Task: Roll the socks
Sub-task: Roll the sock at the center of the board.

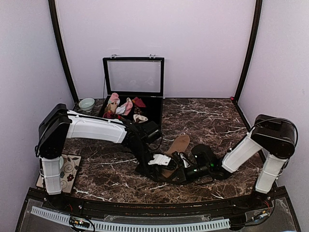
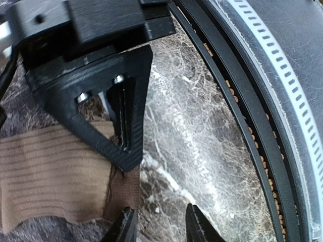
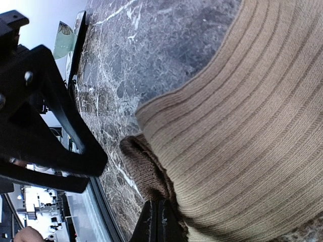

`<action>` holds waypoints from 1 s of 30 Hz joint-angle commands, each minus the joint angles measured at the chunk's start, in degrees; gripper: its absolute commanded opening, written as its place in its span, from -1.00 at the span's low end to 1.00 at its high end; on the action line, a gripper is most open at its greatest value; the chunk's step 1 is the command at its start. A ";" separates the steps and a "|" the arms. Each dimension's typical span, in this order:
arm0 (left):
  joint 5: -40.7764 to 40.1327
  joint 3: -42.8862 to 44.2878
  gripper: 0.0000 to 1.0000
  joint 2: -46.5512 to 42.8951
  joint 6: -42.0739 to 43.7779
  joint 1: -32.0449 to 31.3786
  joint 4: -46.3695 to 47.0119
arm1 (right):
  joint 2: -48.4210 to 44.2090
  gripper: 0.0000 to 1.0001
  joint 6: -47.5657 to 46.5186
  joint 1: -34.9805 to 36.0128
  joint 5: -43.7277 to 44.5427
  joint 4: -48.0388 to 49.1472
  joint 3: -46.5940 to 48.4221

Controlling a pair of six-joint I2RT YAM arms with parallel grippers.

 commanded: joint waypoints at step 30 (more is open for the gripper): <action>-14.03 0.73 -0.68 7.02 1.81 -2.82 4.54 | 2.38 -0.86 0.64 -2.53 -2.71 -10.94 -3.72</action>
